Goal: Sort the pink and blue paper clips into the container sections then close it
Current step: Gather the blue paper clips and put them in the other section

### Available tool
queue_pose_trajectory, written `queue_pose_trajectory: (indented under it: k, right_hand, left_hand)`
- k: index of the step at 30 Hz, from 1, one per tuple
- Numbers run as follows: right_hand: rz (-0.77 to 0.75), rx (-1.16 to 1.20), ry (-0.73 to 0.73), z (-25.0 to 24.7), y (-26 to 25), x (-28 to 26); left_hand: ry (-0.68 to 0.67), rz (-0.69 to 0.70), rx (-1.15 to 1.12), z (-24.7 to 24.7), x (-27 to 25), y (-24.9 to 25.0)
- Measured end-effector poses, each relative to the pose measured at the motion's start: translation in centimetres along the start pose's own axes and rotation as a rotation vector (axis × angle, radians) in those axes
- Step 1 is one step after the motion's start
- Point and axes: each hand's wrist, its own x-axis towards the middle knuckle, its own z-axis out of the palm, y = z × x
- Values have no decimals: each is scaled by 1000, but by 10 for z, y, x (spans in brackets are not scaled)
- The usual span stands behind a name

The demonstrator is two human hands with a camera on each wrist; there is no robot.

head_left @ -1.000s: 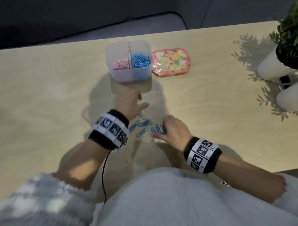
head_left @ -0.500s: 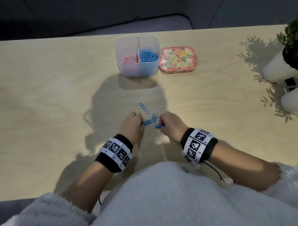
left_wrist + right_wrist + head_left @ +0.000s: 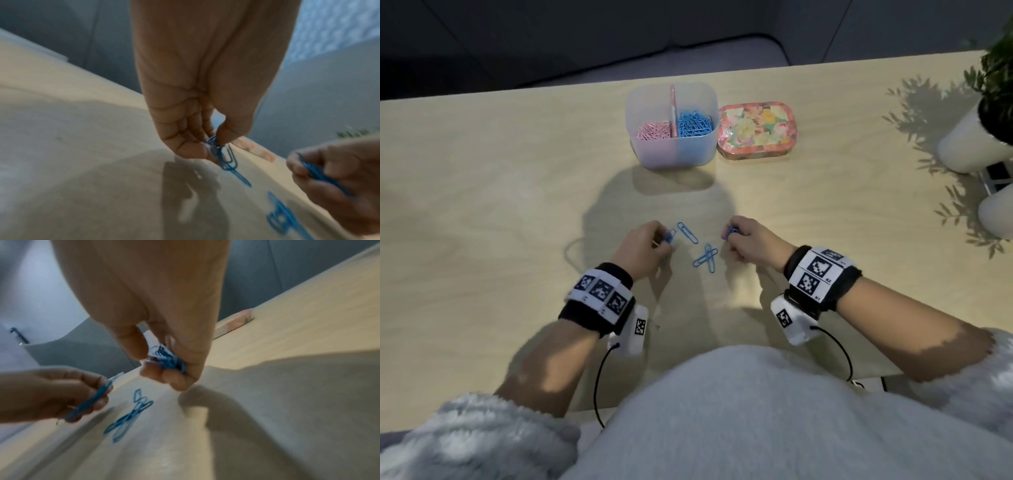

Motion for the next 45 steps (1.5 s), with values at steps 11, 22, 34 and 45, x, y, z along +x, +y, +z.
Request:
queue_pose_trajectory:
  k: [11, 22, 34, 45]
  right_hand:
    - [-403, -993, -218, 4, -16, 7]
    - [-117, -843, -287, 4, -4, -6]
    - [-174, -539, -114, -37, -5, -11]
    - [-263, -514, 144, -96, -73, 22]
  left_hand:
    - [-143, -271, -567, -15, 21, 24]
    - [-107, 239, 574, -8, 35, 27]
    - [170, 311, 411, -49, 77, 110]
    - [280, -21, 297, -69, 135, 143]
